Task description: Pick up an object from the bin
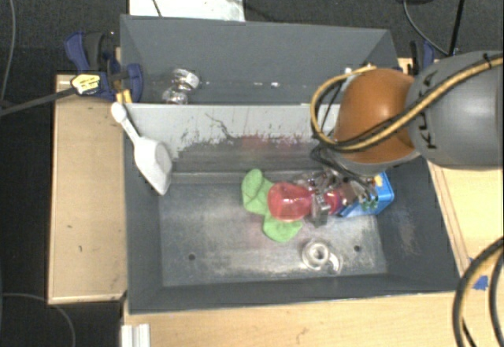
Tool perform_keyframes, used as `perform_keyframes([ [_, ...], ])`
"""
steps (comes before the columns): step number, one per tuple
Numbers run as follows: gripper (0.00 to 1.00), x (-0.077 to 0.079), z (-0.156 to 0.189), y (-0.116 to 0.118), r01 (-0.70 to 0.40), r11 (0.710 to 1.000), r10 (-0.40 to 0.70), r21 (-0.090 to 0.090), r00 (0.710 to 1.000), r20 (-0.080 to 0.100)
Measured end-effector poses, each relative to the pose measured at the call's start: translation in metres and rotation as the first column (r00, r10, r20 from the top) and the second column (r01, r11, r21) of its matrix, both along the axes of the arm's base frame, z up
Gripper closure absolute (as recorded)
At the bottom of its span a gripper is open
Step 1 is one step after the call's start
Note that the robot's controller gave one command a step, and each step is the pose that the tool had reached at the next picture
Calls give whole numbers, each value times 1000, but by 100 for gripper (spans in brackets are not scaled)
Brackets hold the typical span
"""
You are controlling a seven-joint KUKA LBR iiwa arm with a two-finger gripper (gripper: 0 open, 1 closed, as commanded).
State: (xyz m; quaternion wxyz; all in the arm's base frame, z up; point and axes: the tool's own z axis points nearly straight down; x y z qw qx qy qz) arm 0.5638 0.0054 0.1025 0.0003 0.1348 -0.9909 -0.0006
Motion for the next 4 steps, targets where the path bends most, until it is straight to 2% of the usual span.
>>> perform_keyframes([
  [2,100,1,17,0,0,1000,0,0,1000,5],
  [4,100,-1,47,0,3,1000,-3,0,1000,-4],
])
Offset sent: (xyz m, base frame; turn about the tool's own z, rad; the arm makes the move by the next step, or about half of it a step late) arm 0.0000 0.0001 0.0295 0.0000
